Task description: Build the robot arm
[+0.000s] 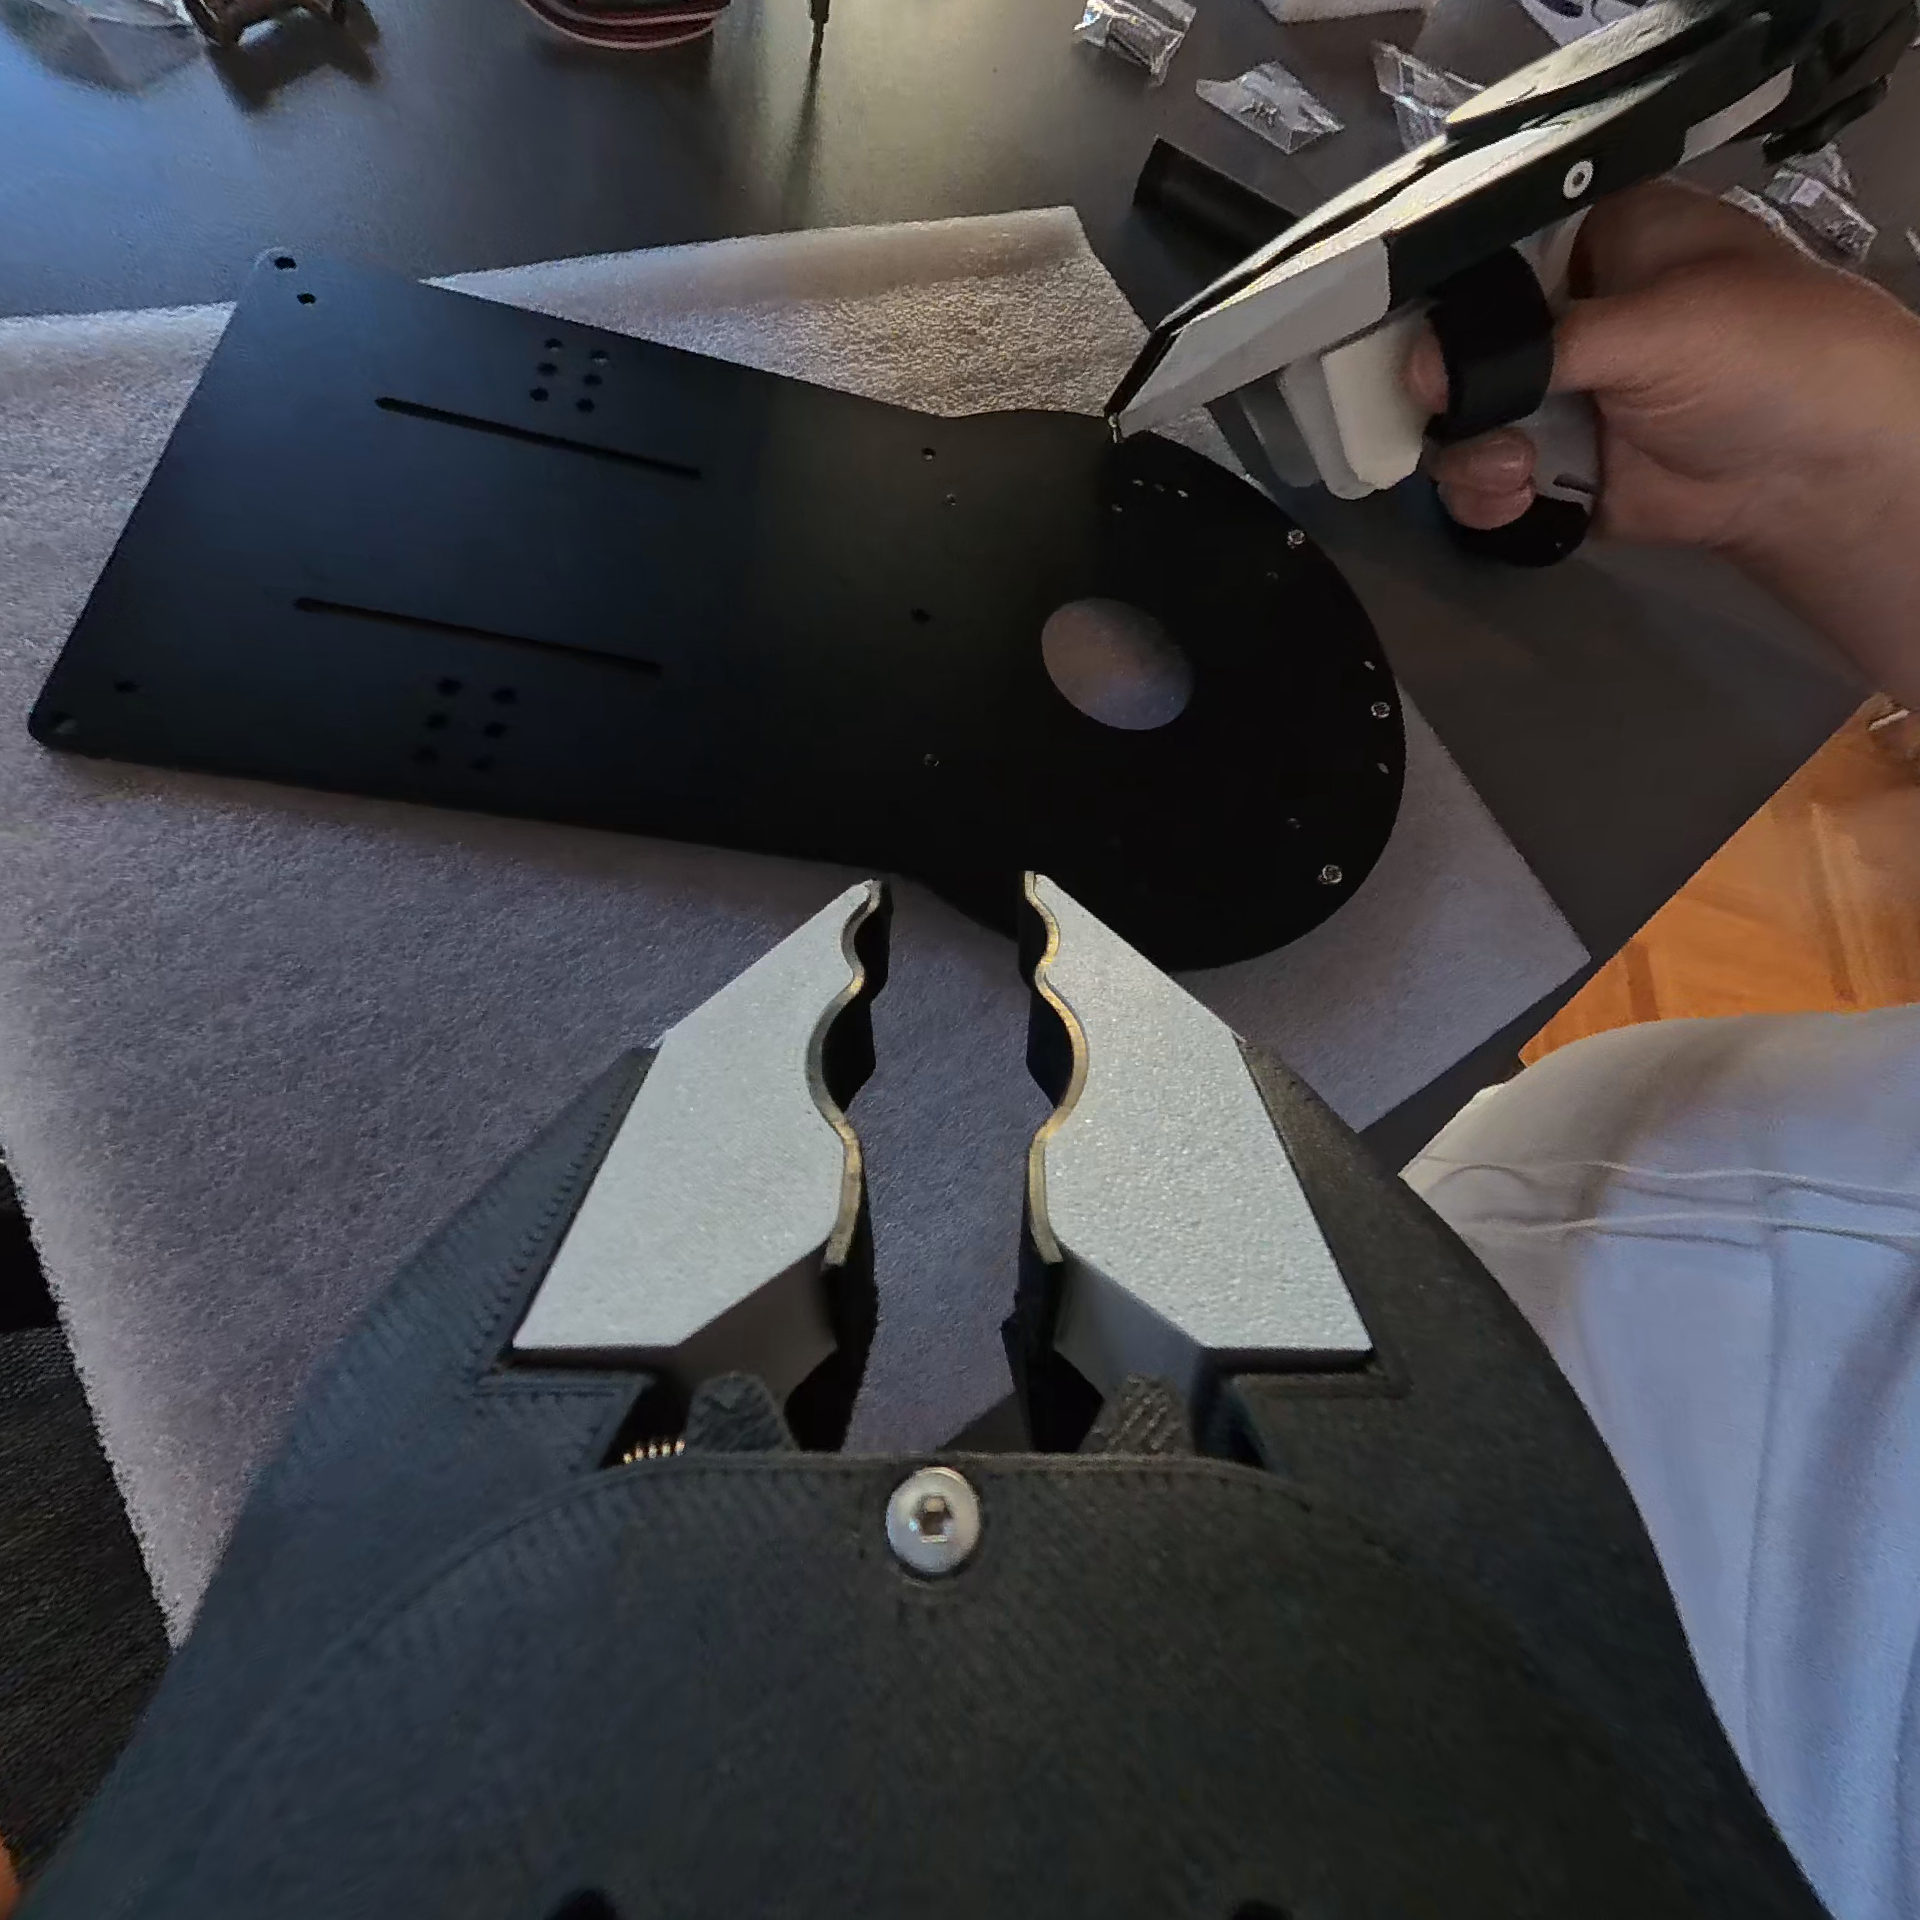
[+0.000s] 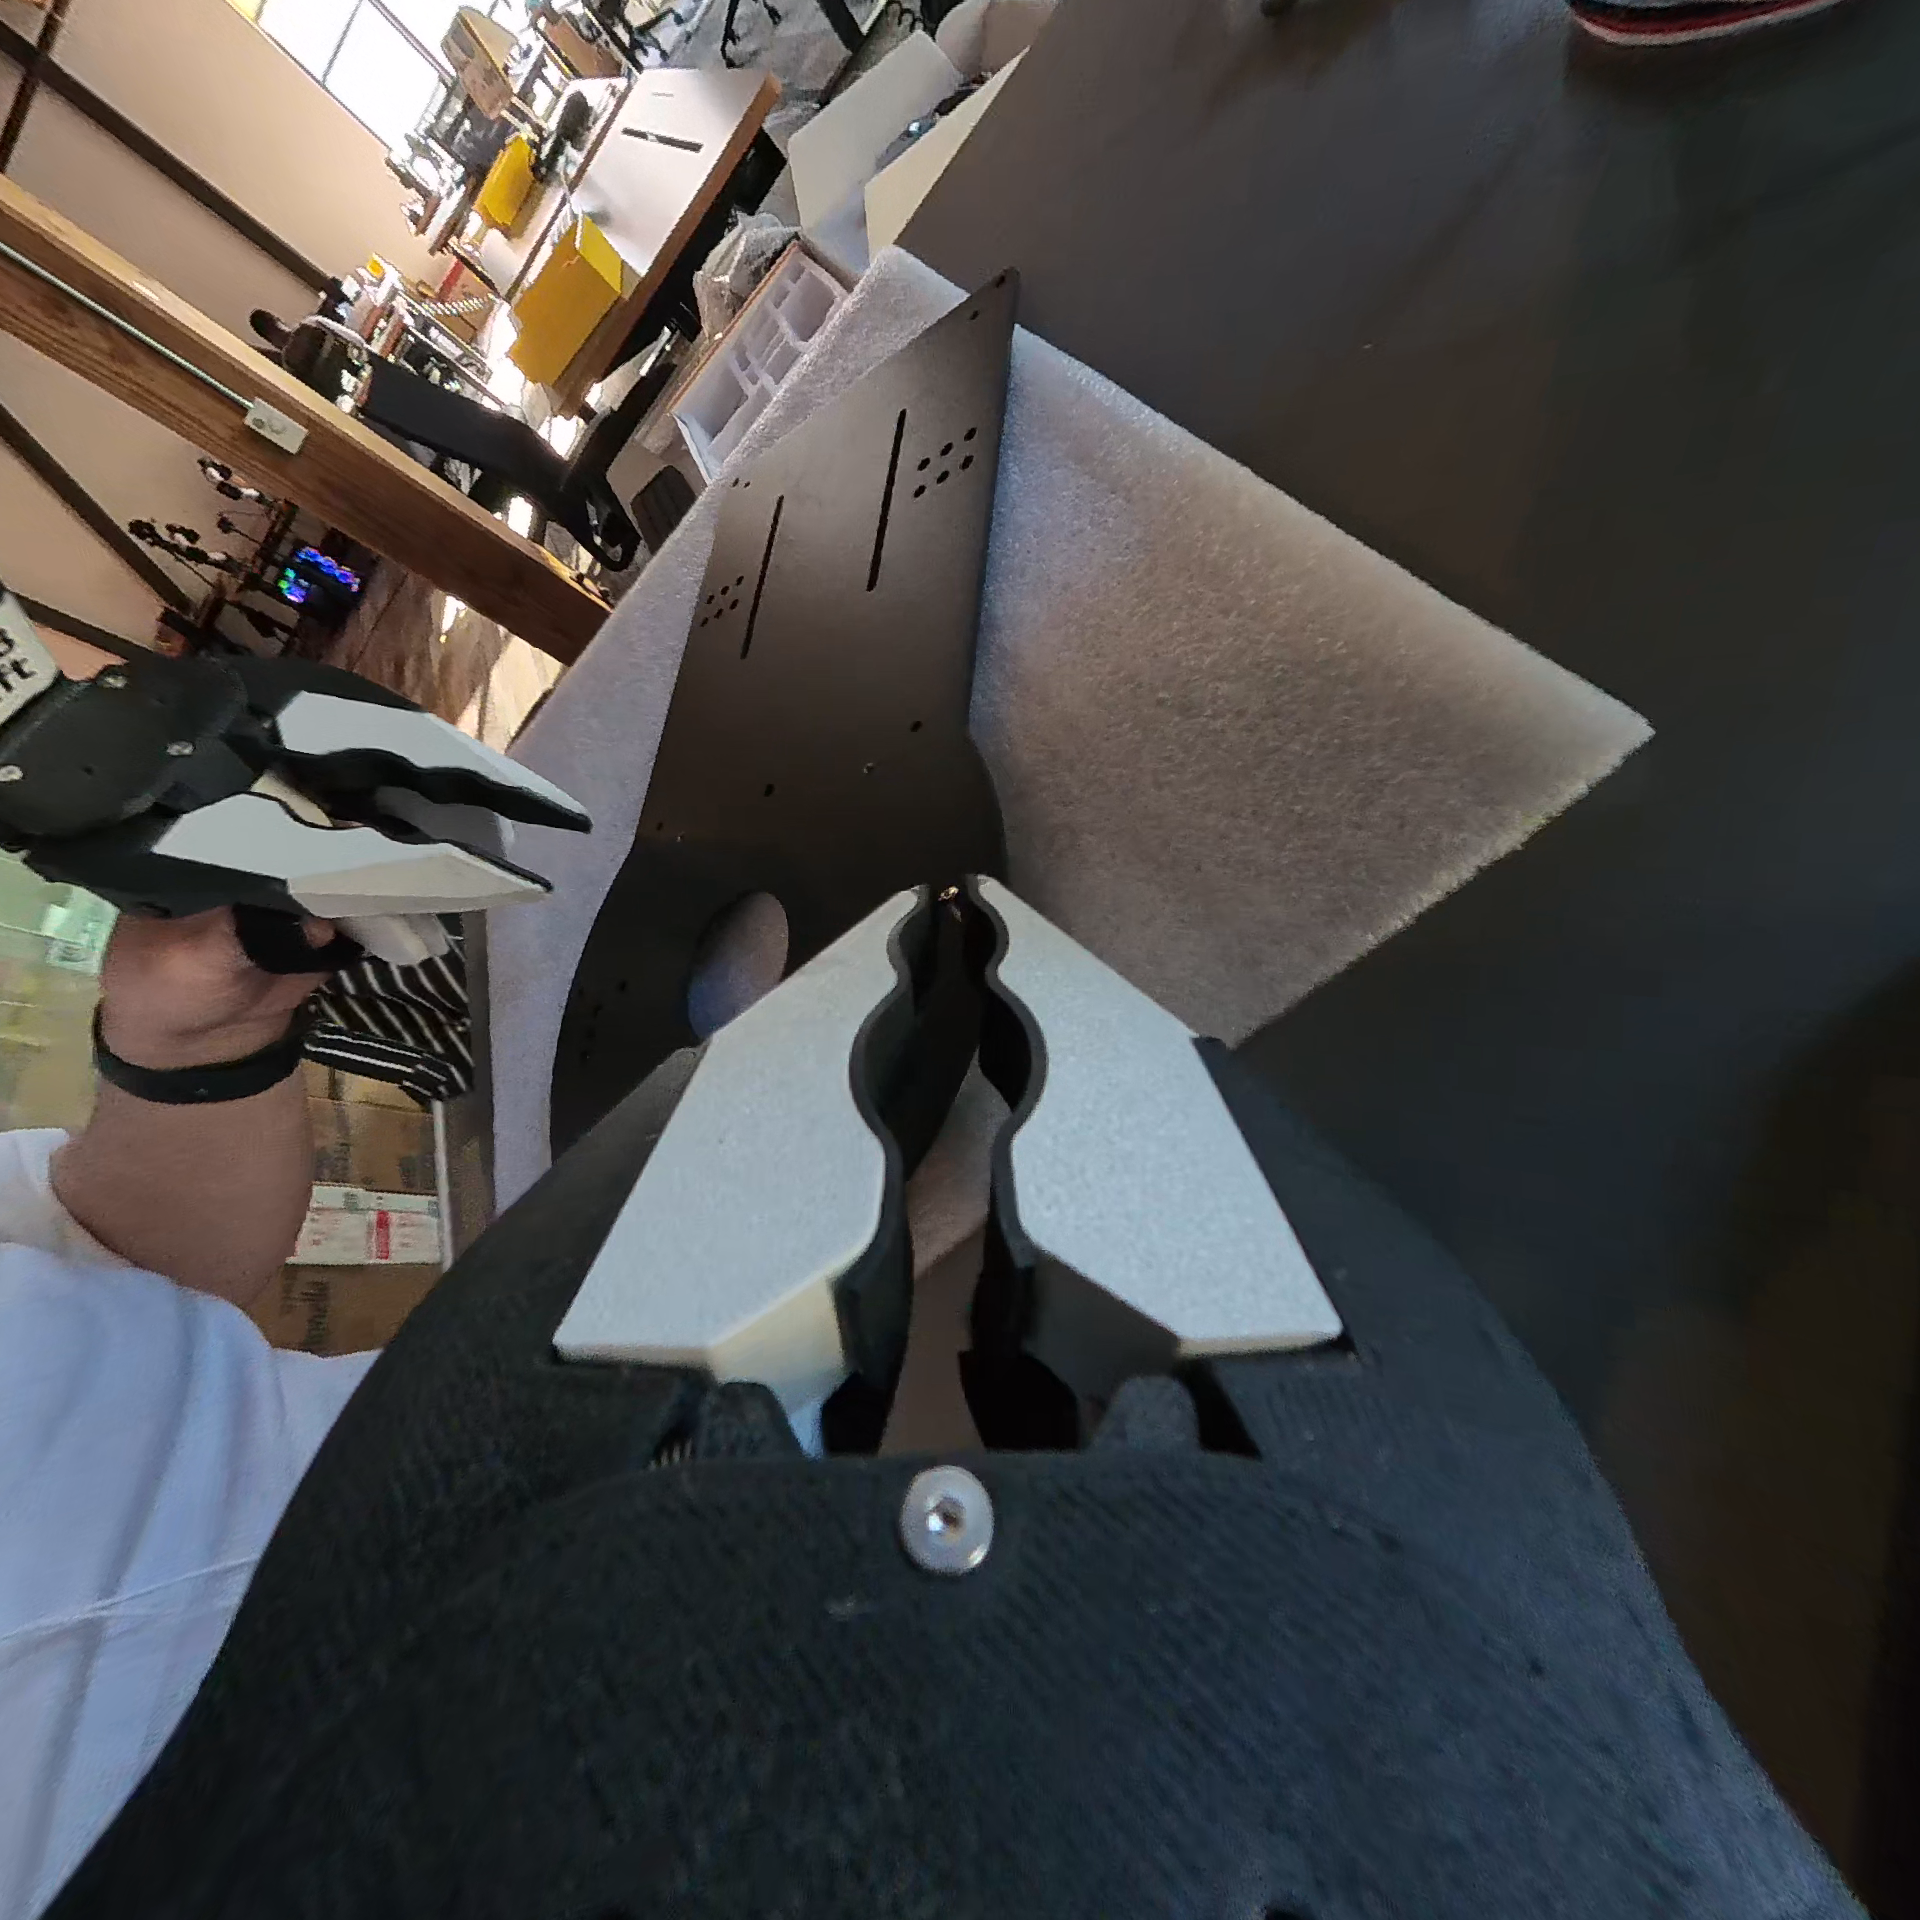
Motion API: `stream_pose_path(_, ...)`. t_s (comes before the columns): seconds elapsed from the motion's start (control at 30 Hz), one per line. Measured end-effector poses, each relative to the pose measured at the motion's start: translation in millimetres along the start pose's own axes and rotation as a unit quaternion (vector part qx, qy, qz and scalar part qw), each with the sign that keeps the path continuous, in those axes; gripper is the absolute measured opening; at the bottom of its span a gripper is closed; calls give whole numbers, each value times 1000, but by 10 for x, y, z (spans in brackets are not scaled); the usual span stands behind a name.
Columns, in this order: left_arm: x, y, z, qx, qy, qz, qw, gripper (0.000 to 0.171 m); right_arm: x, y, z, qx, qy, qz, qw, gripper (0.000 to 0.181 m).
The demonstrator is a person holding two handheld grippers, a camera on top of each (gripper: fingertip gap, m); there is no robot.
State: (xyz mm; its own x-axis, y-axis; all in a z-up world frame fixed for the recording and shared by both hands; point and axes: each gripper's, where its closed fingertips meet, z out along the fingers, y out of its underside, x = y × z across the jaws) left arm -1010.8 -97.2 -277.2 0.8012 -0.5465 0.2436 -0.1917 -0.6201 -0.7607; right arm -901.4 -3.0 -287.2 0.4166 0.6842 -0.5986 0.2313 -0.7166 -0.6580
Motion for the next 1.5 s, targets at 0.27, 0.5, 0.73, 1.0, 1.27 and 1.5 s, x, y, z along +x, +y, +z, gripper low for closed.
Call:
stream_pose_path(0.27, 18, -3, -2, 1, 2, -2, 1000, 22, -9, 19, -27, -6, 5, -21, 1000, 2)
stream_pose_path(0.5, 35, -2, 0, 2, 4, -5, 1000, 22, -13, 21, -37, -11, 13, -43, 999, 2)
stream_pose_path(0.73, 46, 0, 11, 2, 6, -7, 1000, 23, -10, 23, -12, -20, 34, -80, 996, 2)
stream_pose_path(1.0, 46, 10, 11, 4, 8, -12, 1000, 23, -7, 8, -5, -27, 43, -90, 995, 4)
stream_pose_path(1.27, 26, 8, -26, 5, 3, -14, 1000, 23, -104, -161, -244, -3, 41, -119, 992, 16)
stream_pose_path(1.5, 10, -33, -106, 12, -9, -16, 1000, 23, 698, -367, -1099, -130, 260, -137, 947, 30)
